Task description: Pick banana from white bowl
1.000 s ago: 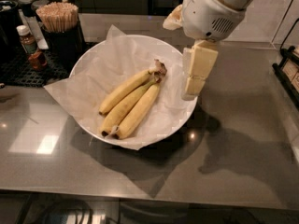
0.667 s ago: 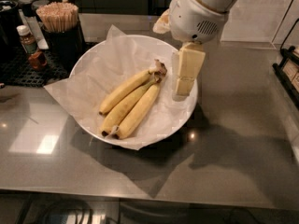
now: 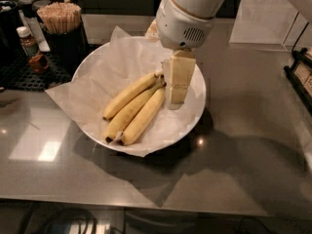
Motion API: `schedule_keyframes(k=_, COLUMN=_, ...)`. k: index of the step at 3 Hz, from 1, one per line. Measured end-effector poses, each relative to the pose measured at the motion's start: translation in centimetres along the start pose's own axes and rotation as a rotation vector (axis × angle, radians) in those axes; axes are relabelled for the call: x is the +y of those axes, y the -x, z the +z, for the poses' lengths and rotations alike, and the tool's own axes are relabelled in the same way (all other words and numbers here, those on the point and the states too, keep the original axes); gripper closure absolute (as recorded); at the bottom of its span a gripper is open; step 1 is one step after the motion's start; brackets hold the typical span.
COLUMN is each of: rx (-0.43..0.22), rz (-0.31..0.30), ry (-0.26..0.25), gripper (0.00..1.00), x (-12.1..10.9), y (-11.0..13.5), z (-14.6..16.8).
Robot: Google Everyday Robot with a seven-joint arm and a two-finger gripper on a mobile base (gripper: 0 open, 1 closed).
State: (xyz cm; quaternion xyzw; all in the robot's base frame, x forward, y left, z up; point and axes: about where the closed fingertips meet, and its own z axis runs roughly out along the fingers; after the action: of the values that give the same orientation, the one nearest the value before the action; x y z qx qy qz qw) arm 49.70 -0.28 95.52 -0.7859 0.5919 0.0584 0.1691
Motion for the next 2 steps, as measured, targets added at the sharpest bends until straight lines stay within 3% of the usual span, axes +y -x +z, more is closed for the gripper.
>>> schedule_keyframes(k=1, rx=-0.022, rz=0.025, ry=-0.024, gripper=0.0, x=0.1, y=-0.4, z=0.1)
schedule_keyframes(k=2, rx=-0.066, rz=0.014, ry=-0.058, gripper=0.0, x=-1.3, y=-0.3, z=0.5)
